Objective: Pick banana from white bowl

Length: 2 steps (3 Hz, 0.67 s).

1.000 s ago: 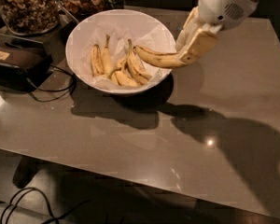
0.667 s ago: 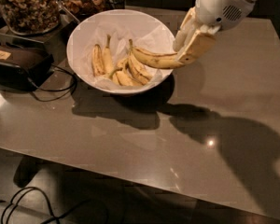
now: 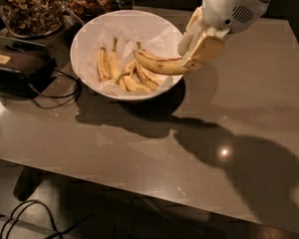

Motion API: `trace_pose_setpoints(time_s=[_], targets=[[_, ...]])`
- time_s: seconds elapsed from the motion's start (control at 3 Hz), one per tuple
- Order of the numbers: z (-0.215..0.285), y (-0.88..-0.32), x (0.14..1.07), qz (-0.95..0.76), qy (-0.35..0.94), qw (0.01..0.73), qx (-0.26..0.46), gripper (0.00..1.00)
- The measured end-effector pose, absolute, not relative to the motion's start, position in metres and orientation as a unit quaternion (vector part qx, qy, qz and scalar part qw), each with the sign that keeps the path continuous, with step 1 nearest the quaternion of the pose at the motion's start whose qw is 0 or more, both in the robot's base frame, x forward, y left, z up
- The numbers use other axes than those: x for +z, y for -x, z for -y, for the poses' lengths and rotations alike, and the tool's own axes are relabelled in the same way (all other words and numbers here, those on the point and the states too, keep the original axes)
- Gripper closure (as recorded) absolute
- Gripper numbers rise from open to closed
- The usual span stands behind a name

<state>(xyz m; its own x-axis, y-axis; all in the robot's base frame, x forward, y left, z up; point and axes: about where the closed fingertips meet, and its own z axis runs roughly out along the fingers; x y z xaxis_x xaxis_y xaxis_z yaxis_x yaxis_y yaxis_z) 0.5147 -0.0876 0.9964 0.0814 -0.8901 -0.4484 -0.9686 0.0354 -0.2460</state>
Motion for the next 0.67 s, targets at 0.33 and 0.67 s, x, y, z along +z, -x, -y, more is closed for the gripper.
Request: trace_pose_setpoints(time_s=[0.33, 0.67], targets=[[0.061, -0.4783, 1.0057, -0.657, 0.704, 0.263, 0.069, 1.0], [0.0608, -0.4778, 1.006, -0.656, 0.704, 0.263, 0.069, 1.0]])
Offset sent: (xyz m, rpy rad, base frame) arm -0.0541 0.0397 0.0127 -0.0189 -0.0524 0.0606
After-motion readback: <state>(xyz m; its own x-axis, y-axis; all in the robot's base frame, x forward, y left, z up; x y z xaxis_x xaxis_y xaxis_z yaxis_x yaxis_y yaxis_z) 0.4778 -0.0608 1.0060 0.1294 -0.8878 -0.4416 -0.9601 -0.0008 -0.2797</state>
